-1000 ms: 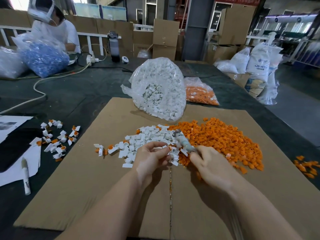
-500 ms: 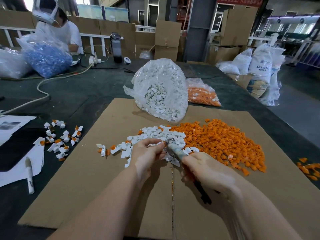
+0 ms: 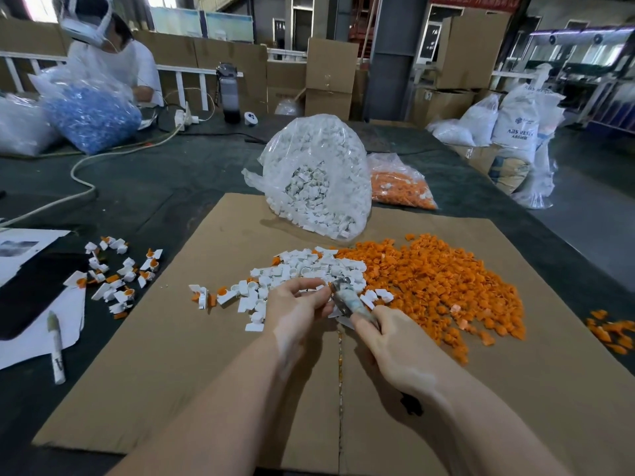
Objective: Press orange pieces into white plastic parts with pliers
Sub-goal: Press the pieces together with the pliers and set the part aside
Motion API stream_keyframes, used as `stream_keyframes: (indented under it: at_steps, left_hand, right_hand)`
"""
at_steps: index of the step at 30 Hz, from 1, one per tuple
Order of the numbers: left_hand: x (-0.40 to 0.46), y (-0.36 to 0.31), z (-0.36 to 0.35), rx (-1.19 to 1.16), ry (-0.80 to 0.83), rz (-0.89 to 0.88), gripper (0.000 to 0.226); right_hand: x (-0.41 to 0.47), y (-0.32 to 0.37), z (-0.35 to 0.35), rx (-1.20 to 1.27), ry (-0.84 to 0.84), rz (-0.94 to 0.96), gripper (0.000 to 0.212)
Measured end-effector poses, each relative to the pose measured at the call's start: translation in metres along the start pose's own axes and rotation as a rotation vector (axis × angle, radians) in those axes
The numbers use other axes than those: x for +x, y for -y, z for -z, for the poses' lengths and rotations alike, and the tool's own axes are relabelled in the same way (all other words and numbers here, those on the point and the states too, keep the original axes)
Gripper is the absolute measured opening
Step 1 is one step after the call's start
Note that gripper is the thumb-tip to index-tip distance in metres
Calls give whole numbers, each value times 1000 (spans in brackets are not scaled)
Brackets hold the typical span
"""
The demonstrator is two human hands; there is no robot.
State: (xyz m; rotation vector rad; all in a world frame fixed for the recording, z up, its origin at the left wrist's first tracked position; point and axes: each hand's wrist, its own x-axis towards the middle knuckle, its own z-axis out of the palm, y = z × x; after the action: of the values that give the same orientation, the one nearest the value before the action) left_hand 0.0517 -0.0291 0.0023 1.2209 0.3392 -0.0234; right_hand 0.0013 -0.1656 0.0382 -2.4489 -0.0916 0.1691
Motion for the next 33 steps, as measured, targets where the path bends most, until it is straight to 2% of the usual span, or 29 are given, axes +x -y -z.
stream_keyframes:
  at_steps: [3, 6, 8, 11, 14, 17, 19, 21, 23, 25, 30, 33]
  left_hand:
    - [-1, 0, -1, -20, -1, -13, 13]
    - [-5, 3, 1, 22, 13, -59, 10]
    - [-8, 9, 5, 153, 45, -125, 12]
    - [-10, 15, 9, 371, 84, -214, 18]
    - [-11, 16, 9, 503, 93, -281, 28]
    - [-11, 17, 9, 540, 107, -305, 33]
    - [-11, 19, 10, 560, 117, -318, 30]
    - [-10, 20, 10, 560, 119, -326, 28]
    - [-10, 20, 10, 533, 135, -319, 27]
    - [-12, 18, 11, 543, 163, -328, 26]
    - [-20, 18, 18, 563, 264, -318, 42]
    - [-21, 19, 16, 653, 266, -351, 36]
  right_hand:
    - [-2, -8, -4, -10, -81, 11, 37]
    - [-2, -20, -5, -33, -247, -26, 30]
    - [2, -31, -2, -166, -391, -40, 28]
    - [10, -47, 4, -497, -533, -61, 40]
    - [16, -57, 4, -693, -511, -117, 46]
    - [18, -59, 3, -781, -481, -178, 51]
    - [18, -55, 1, -751, -587, -65, 44]
    - [17, -49, -10, -632, -719, 179, 32]
    - [16, -38, -26, -456, -650, 418, 25]
    - [15, -29, -40, -314, -551, 529, 18]
    - [15, -26, -51, -121, -565, 444, 7]
    - [15, -27, -52, -90, -564, 422, 4]
